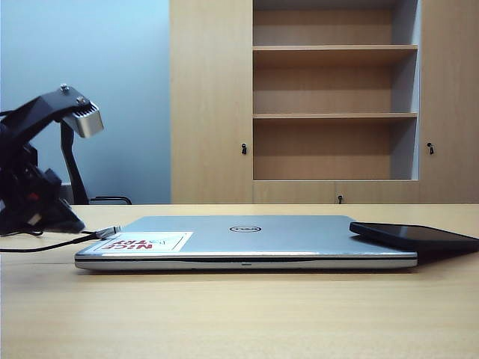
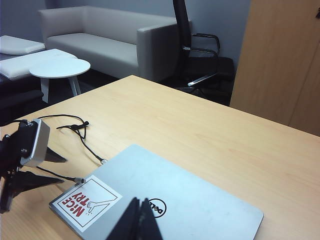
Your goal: Pick up the charging cable and the phone, plug the charging cable into the charging port on the phone, and finally place them back on the table.
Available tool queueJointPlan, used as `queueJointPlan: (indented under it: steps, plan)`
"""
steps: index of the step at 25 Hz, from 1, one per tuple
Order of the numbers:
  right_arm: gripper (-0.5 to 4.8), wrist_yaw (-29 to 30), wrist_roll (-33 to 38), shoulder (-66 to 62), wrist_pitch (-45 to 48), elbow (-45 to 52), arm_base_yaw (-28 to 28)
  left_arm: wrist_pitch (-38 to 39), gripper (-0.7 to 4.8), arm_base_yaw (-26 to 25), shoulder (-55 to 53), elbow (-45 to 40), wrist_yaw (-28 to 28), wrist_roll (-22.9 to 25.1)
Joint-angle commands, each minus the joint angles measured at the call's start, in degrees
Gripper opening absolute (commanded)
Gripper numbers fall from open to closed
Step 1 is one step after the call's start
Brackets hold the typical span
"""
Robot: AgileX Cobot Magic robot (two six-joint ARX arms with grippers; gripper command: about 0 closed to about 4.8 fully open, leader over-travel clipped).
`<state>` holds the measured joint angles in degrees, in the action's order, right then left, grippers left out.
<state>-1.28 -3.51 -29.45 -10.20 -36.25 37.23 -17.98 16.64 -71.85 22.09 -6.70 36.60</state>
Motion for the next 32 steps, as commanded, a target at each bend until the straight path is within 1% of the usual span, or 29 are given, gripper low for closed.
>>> queueJointPlan:
  steps: [1, 8, 17, 18, 19, 20, 21, 26, 28, 30, 31, 32]
  plan:
    - [-0.01, 0.0, -0.2, 0.2, 1.0, -0.3, 0.0, -3.5, 2.2, 0.0, -2.2, 0.0, -0.2, 0.3]
    - [-0.01, -0.1, -0.2, 0.2, 1.1, -0.3, 0.0, -10.1, 2.2, 0.0, -9.6, 0.1, -0.2, 0.3]
    - [-0.01, -0.1, -0.2, 0.2, 1.3, -0.4, 0.0, -15.7, 2.14, 0.0, -15.6, 0.1, -0.2, 0.2]
    - [-0.01, -0.1, -0.2, 0.2, 1.3, -0.4, 0.0, -16.0, 1.95, 0.0, -16.0, 0.1, -0.2, 0.2]
    - [-0.01, -0.1, -0.2, 0.2, 1.3, -0.4, 0.0, -16.0, 1.52, 0.0, -16.2, 0.1, -0.2, 0.2]
    - [-0.01, -0.1, -0.2, 0.2, 1.3, -0.4, 0.0, -16.0, 0.88, 0.0, -16.2, 0.1, -0.2, 0.2]
    - [-0.01, -0.1, -0.2, 0.2, 1.2, -0.4, 0.0, -15.9, -0.04, 0.0, -16.2, 0.1, -0.2, 0.2]
    - [-0.01, -0.1, -0.2, 0.2, 1.2, -0.3, 0.0, -16.0, -0.06, 0.0, -16.2, 0.1, -0.2, -1.0]
    - [-0.01, -0.3, -0.2, 0.1, 1.1, -0.3, 0.0, -16.0, -0.06, 0.0, -16.2, 0.1, -0.2, -2.8]
    - [-0.01, -0.4, -0.1, 0.1, 0.9, -0.3, 0.0, -15.9, -0.06, 0.1, -15.4, 0.1, -0.2, -6.1]
    - [-0.01, -1.7, 1.0, 0.1, 0.5, -0.3, 0.0, -15.8, -0.06, 0.1, -13.8, 0.1, -0.2, -10.4]
    - [-0.01, -2.4, 1.6, 0.1, 0.3, -0.3, 0.0, -15.8, -0.06, 0.1, -12.8, 0.1, -0.2, -12.2]
